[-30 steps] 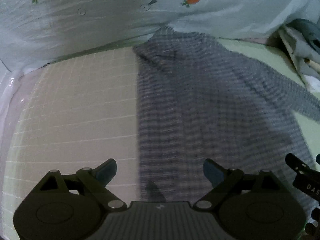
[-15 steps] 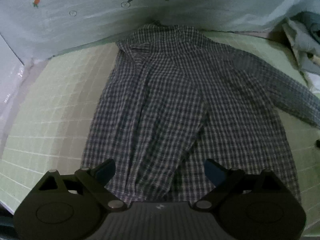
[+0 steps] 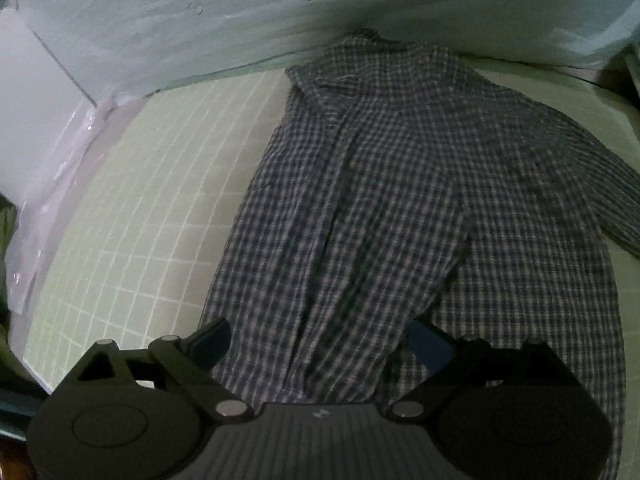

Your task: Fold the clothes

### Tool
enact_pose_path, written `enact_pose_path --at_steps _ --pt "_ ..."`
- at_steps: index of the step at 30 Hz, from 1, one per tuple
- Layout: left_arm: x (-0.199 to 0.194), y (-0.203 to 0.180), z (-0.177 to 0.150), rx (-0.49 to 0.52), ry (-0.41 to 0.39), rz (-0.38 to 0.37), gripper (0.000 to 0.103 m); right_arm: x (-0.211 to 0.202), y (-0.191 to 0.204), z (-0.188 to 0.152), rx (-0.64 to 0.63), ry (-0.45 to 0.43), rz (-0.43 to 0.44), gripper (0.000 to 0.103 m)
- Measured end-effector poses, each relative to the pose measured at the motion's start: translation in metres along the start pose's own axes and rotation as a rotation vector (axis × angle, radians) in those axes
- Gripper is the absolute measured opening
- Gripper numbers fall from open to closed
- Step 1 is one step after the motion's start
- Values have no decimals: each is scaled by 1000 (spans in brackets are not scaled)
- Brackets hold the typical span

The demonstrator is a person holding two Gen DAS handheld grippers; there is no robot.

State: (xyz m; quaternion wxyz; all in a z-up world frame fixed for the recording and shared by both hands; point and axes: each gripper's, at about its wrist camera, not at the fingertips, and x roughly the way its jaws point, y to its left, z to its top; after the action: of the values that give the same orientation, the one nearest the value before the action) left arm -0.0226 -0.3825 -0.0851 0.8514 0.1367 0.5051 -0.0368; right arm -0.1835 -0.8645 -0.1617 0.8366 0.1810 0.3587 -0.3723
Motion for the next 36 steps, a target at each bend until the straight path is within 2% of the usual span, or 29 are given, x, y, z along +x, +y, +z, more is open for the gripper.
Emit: enact_pose_path --at_steps 2,3,4,5,7,9,16,22,25,30,36 --pt "0 3 1 -16 5 4 95 7 1 4 -14 12 -2 96" --pt "0 4 2 -25 4 4 95 7 2 6 -20 7 0 86" --pt "1 5 3 -35 3 3 95 6 3 7 -26 0 -2 70" --pt "1 7 5 -47 0 1 95 5 3 8 -32 -7 -3 63" --pt "3 13 7 -73 -3 -4 95 3 5 11 -43 -7 19 36" --pt "5 21 8 -94 -4 -11 95 0 9 12 -54 -6 52 26" --pt "18 63 6 -135 -16 -46 95 -46 55 3 -110 -99 111 22" --pt "43 122 -4 -138 -5 -109 95 -105 129 -25 -129 -142 194 22" --pt "51 155 -9 -127 -7 -134 95 -134 181 -50 -145 -132 253 22" --pt "70 205 -10 -104 -12 -165 95 -169 292 -92 -171 -115 376 22" --pt "82 258 -6 -92 -47 -155 95 -202 428 -128 -215 -112 580 22"
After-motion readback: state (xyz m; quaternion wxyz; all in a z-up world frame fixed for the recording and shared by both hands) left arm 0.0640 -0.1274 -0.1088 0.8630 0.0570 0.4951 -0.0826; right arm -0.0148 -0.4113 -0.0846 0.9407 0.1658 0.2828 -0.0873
